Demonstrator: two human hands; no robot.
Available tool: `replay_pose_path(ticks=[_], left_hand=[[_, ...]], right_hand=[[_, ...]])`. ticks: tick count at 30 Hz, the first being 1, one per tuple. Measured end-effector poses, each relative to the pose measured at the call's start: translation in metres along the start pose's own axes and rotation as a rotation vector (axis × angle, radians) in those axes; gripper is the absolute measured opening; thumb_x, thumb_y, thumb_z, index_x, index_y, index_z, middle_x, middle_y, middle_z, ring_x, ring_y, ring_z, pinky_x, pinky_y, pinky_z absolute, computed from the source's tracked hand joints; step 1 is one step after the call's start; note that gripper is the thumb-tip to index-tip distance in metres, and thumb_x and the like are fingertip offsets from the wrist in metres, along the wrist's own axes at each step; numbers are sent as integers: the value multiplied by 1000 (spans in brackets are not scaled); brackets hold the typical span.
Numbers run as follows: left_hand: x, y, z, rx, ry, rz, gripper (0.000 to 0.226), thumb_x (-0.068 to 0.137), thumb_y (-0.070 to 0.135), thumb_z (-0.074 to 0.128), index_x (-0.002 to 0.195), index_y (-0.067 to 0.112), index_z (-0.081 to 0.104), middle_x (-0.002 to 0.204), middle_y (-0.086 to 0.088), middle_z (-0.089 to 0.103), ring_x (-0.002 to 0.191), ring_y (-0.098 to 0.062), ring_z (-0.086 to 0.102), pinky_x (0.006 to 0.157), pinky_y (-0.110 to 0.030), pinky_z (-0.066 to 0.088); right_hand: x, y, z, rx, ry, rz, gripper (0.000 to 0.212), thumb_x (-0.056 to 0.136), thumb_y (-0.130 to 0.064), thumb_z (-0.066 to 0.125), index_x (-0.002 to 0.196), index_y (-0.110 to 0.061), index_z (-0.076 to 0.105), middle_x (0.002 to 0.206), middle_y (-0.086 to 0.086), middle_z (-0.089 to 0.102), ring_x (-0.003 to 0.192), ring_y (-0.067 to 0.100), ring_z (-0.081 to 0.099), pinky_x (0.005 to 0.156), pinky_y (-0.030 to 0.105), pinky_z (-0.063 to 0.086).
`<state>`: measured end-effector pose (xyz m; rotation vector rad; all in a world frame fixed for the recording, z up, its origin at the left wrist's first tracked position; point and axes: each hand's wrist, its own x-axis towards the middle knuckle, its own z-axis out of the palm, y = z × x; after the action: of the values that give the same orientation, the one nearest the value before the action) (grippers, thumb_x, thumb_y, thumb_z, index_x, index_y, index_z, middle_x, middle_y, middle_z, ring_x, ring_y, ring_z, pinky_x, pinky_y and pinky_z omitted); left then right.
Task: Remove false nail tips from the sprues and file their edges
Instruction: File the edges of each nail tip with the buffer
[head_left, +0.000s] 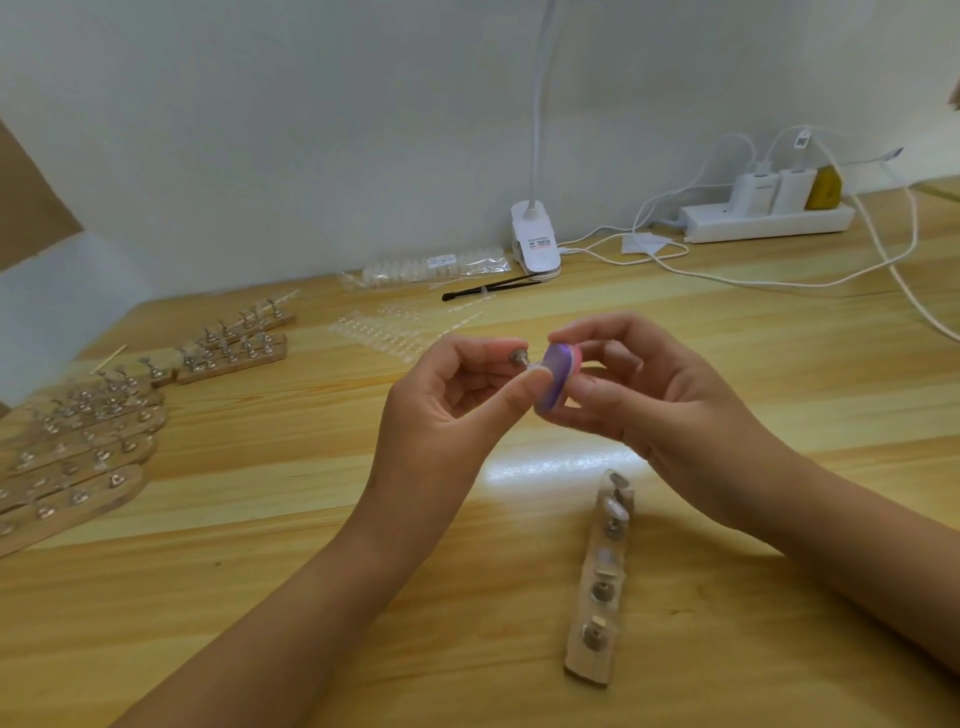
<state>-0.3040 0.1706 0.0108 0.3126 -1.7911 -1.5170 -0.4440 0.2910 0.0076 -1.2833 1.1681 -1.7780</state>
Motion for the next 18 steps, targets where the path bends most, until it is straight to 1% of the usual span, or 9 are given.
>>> replay_pose_path(ticks=[1, 4, 6, 8, 12, 15, 18], left_hand=[[0, 0, 0, -19, 1, -11, 27, 73, 36, 80, 96, 23, 71, 94, 2, 75, 89, -11, 70, 79, -20, 54], [1, -3, 1, -50, 10, -43, 27, 74, 30, 84, 96, 22, 71, 93, 5, 75, 89, -9, 70, 77, -17, 53], [1, -4, 2, -71, 16, -59, 28, 75, 31, 81, 98, 19, 71, 91, 6, 75, 88, -6, 70, 76, -15, 52], [1, -4, 2, -83, 21, -71, 30, 73, 31, 77, 99, 17, 70, 90, 9, 74, 87, -3, 69, 76, -13, 52], [1, -6, 2, -81, 28, -96, 35, 71, 33, 75, 101, 16, 69, 89, 9, 74, 87, -2, 69, 76, -12, 51], [1, -6, 3, -115, 25, -108, 36, 72, 33, 75, 102, 14, 69, 88, 9, 73, 86, -2, 68, 76, -13, 51], [1, -7, 3, -123, 25, -115, 38, 74, 32, 75, 105, 11, 69, 90, 6, 73, 88, -4, 69, 78, -15, 51]], right_hand=[[0, 0, 1, 19, 19, -15, 26, 85, -18, 67, 111, -19, 63, 102, 1, 68, 100, 23, 69, 89, 33, 56], [1, -1, 3, 27, 29, -24, 26, 86, -16, 66, 111, -16, 62, 101, 1, 67, 98, 23, 70, 88, 35, 56], [0, -1, 4, 24, 43, -24, 26, 85, -15, 67, 111, -15, 61, 101, 1, 68, 96, 23, 71, 87, 34, 57], [0, -2, 3, 27, 83, -65, 26, 83, -16, 68, 109, -17, 62, 99, 0, 68, 94, 20, 70, 86, 34, 57], [1, -5, 4, -9, 57, -24, 29, 82, -15, 66, 110, -14, 60, 98, 1, 67, 94, 21, 71, 85, 32, 57], [0, -6, 2, 22, 81, -50, 27, 84, -15, 66, 110, -15, 61, 97, 0, 68, 93, 20, 71, 84, 32, 57], [0, -5, 4, -21, 41, -7, 29, 83, -14, 64, 112, -13, 59, 97, -1, 69, 95, 21, 71, 85, 30, 57]])
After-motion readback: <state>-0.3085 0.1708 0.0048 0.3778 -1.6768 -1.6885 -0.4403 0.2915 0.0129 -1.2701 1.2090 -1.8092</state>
